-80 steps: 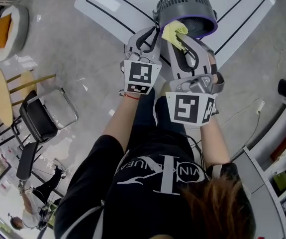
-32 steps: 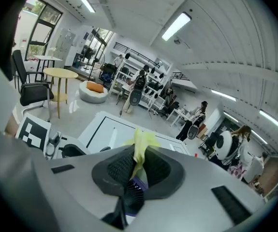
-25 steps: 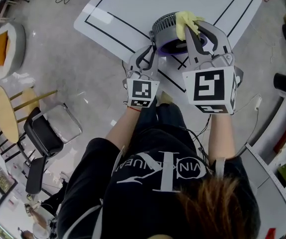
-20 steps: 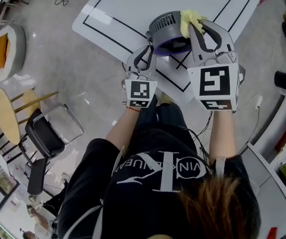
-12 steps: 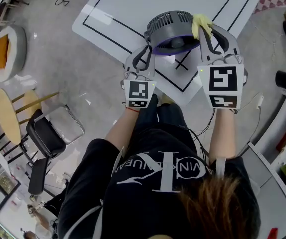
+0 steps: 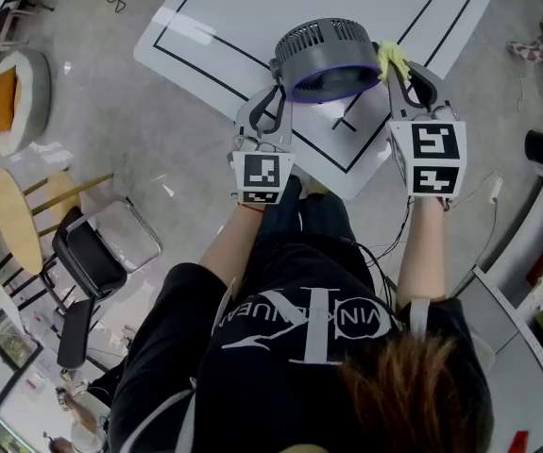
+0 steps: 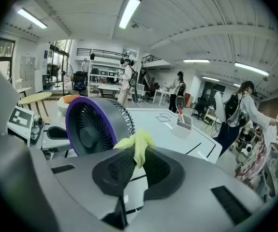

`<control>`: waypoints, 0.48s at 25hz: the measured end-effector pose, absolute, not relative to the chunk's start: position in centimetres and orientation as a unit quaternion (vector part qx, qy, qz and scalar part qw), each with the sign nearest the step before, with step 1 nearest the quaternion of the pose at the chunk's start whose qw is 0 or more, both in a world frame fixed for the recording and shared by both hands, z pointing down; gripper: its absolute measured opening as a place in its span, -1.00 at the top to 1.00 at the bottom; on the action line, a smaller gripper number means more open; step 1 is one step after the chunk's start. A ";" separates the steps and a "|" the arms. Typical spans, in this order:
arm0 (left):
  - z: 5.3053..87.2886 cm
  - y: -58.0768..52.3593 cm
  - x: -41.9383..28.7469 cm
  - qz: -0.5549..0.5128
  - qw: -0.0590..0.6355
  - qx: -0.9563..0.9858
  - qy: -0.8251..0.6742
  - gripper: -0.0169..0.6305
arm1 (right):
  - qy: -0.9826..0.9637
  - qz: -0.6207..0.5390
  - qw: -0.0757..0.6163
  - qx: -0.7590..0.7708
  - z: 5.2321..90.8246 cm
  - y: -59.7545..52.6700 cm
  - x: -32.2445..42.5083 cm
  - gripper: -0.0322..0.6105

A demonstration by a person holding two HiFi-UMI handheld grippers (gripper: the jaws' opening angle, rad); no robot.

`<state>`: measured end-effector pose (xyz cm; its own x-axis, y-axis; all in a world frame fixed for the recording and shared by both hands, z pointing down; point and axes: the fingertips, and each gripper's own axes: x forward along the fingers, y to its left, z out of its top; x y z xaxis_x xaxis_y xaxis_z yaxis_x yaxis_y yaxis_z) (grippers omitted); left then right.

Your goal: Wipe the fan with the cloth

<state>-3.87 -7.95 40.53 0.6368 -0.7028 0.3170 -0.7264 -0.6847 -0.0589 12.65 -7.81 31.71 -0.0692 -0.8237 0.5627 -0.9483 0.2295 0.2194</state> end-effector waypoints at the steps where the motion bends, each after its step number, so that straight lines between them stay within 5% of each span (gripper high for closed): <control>1: 40.5 -8.0 -3.9 0.160 0.037 0.904 -0.395 0.78 | -0.723 0.108 0.303 0.611 32.1 -7.7 12.8 0.81; 12: 40.4 -7.8 -3.8 0.157 0.042 0.908 -0.386 0.79 | -0.774 0.007 0.259 0.578 24.0 -9.3 6.9 0.80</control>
